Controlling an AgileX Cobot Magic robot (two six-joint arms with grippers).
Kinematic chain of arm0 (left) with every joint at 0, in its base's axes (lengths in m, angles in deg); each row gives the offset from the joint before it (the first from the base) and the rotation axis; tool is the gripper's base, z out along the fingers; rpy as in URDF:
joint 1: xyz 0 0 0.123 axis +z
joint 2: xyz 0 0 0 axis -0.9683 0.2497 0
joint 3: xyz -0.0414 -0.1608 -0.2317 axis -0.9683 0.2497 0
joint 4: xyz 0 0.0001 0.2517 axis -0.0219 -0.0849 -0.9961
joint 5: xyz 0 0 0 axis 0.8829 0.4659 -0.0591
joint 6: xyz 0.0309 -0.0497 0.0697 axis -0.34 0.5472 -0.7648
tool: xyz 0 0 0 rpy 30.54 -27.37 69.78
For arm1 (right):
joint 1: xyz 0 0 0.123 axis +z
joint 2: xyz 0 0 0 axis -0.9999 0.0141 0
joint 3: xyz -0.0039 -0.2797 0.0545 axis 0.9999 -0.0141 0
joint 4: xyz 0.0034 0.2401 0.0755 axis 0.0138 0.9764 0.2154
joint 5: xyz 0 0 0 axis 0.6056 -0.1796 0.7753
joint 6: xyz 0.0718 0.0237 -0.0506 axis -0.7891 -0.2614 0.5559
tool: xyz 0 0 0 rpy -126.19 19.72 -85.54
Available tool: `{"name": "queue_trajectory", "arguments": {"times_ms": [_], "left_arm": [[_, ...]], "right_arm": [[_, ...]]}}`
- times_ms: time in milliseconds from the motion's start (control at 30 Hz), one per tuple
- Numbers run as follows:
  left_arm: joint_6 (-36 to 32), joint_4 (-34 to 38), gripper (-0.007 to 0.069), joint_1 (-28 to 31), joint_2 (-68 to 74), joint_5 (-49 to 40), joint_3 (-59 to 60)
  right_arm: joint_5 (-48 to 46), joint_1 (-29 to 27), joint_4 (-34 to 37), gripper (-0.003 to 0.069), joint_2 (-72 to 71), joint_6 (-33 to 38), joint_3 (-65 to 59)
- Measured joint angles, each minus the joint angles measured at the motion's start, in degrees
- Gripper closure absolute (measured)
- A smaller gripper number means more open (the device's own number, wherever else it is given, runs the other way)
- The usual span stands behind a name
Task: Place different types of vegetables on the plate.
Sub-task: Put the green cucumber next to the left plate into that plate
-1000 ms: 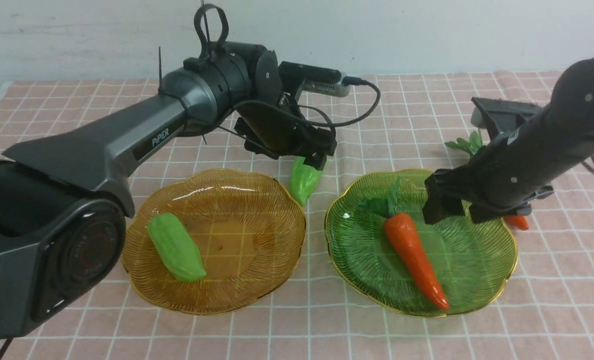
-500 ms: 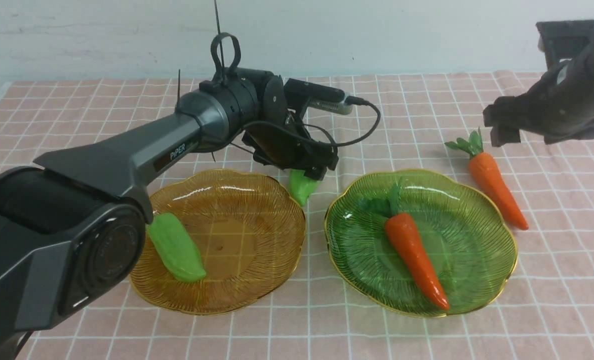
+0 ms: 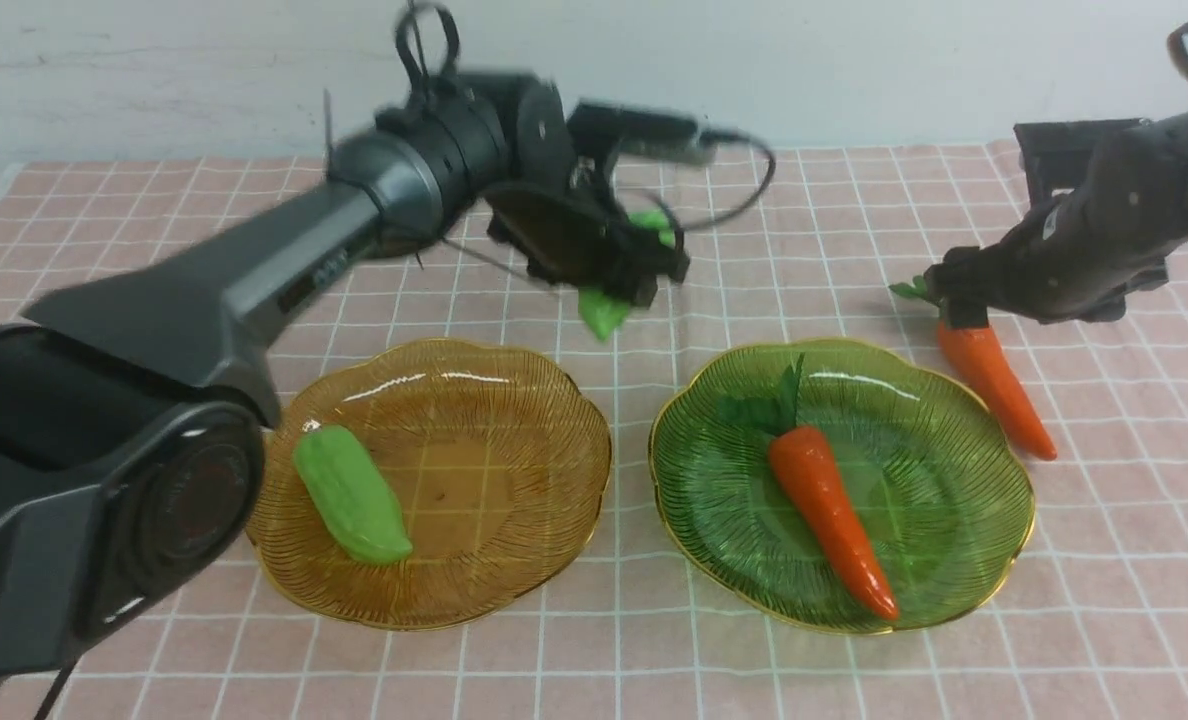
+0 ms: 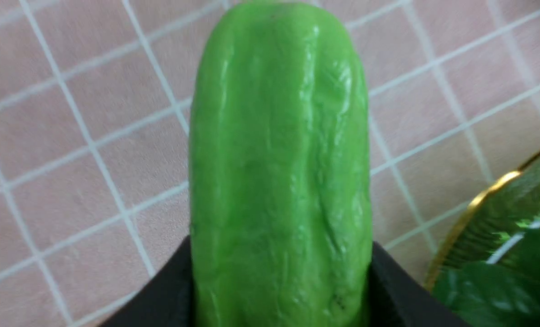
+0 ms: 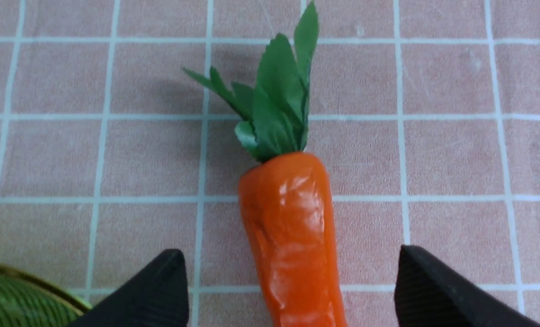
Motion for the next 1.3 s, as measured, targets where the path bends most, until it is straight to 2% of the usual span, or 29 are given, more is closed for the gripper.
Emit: {"name": "queue_trajectory", "arguments": {"times_ms": [200, 233, 333, 567, 700, 867, 933, 1133, 1300], "left_arm": [[0.0, -0.4, 0.0311, 0.0, -7.4, -8.8, -3.8], [0.0, -0.8, 0.0311, 0.0, -10.6, -13.4, -4.3], [0.5, -1.6, 0.0311, 0.0, -13.1, -19.7, -4.4], [5.3, -6.2, 0.0312, -0.1, -14.1, -21.6, 0.6], [7.2, -8.1, 0.0312, -0.1, -16.2, -21.6, 6.8], [12.0, -9.8, 0.0312, -0.1, -18.5, -21.6, 17.8], [13.4, -10.1, 0.0312, -0.1, -18.5, -21.6, 19.6], [14.6, -10.4, 0.0312, -0.1, -15.7, -21.3, 22.6], [14.6, -10.7, 0.0291, -0.1, -12.9, -20.7, 22.6]], "right_arm": [[2.6, -1.6, -1.0, 0.0100, 2.4, -1.9, 1.0], [2.6, -2.2, -1.0, 0.0100, 4.1, -2.1, 1.9], [2.2, -2.4, -0.7, 0.0100, 6.6, -1.9, 3.5], [0.6, -2.4, 2.8, 0.0106, 9.8, 1.4, 6.6], [0.1, -2.4, 4.1, 0.0154, 11.2, 3.9, 7.1], [-0.3, -2.4, 4.5, 0.0343, 12.4, 5.2, 7.8], [-0.9, -2.4, 4.4, 0.0340, 12.4, 6.1, 8.3], [-15.3, -2.4, 4.5, 0.0335, 7.4, 7.1, 16.6], [-29.8, -1.8, 13.8, 0.0335, -1.5, 10.9, 21.2]]}}
